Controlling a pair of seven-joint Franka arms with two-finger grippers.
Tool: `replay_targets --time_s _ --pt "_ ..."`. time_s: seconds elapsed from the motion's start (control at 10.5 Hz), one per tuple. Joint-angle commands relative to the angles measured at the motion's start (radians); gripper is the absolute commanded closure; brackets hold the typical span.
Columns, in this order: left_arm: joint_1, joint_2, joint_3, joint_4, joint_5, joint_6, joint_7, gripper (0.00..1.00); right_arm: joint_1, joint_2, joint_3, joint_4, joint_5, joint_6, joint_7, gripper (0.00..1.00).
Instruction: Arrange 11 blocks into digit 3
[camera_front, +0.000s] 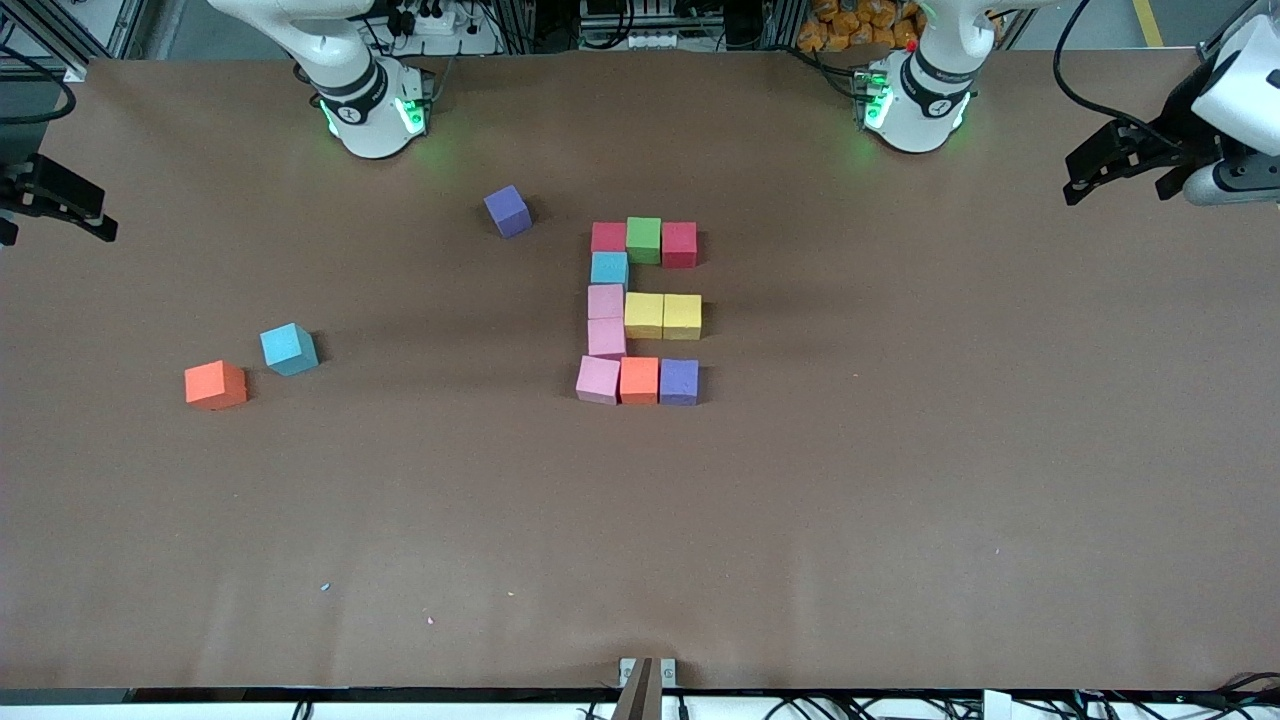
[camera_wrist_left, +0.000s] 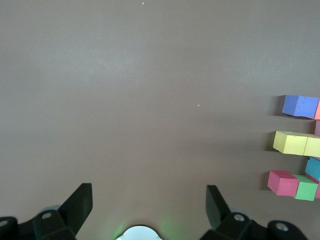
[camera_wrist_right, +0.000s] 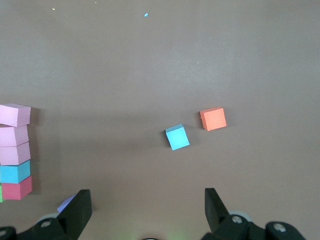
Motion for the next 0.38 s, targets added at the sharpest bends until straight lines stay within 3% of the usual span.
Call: replay_targets --time_s 0.0,0.29 --pt "-0.003 -0.017 0.003 -0.010 0.005 0.015 0.023 0.00 -0.007 -0.008 0.002 -0.004 0.011 -0.005 -0.002 0.00" --pt "-0.003 -0.017 0.003 0.004 0.003 0.015 0.020 0.00 -0.007 -0.008 0.002 -0.004 0.011 -0.006 -0.002 0.00"
